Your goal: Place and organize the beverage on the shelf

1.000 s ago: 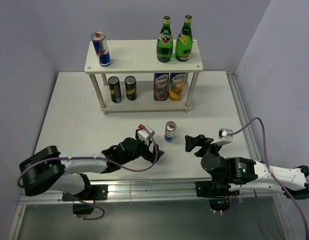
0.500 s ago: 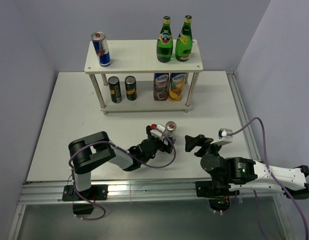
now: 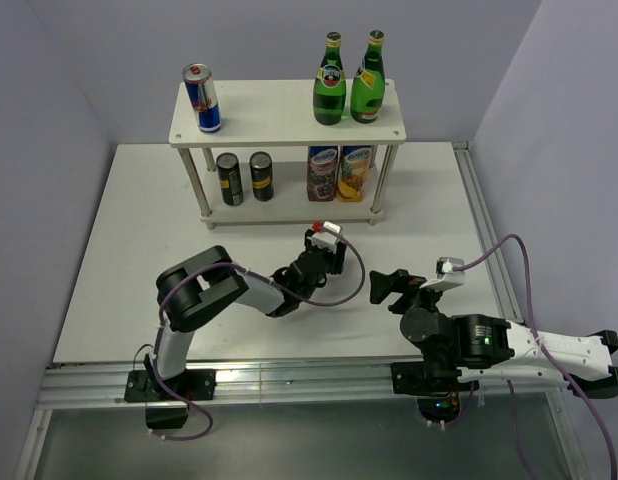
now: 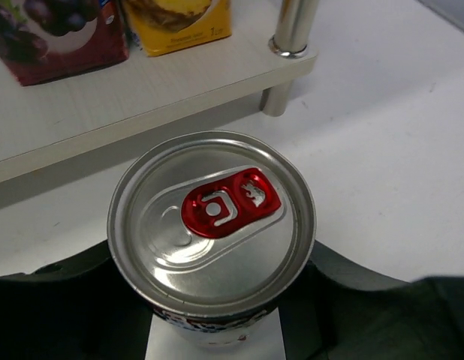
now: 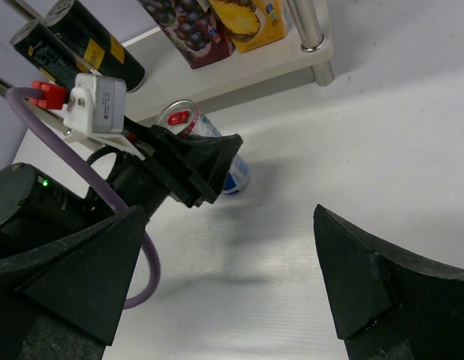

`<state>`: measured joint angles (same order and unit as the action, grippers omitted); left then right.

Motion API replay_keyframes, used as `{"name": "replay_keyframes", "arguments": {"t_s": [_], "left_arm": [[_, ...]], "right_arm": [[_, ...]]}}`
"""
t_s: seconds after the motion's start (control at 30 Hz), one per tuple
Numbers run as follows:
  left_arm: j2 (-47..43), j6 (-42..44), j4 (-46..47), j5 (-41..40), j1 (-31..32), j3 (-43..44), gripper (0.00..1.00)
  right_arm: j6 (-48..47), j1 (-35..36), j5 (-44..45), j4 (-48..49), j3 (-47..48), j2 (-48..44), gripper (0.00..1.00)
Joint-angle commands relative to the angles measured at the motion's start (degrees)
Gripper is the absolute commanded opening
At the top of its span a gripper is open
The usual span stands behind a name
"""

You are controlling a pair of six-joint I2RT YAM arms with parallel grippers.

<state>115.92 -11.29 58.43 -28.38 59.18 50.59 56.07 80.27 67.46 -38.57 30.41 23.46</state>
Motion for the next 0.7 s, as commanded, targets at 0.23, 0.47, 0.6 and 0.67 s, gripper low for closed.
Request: {"name": "replay_keyframes", "arguments": {"t_s": [0.23,0.47,0.6,0.67], "left_arm": [[-27.9,9.7,-27.4,-14.2,-0.4,10.4,0.00],[-37.7,10.7,-42.5,-12.5,-9.3,25.6,0.00],[-36.4,14.9,-45.8,-11.8,-14.8,33.1,0.00],[-34.6,15.2,-46.9,-11.5,-17.5,36.0,0.00]], "right_arm": [[-0.2,0.3,1.9,1.7,-0.4,-1.1,1.00],[-0.3,0.4,1.9,2.0,-0.4,-1.1,1.00],[-0.6,0.4,1.8,2.2,-0.7,-1.8,1.00],[-0.6,0.3,1.7,2.2,-0.7,-2.0,1.00]]}}
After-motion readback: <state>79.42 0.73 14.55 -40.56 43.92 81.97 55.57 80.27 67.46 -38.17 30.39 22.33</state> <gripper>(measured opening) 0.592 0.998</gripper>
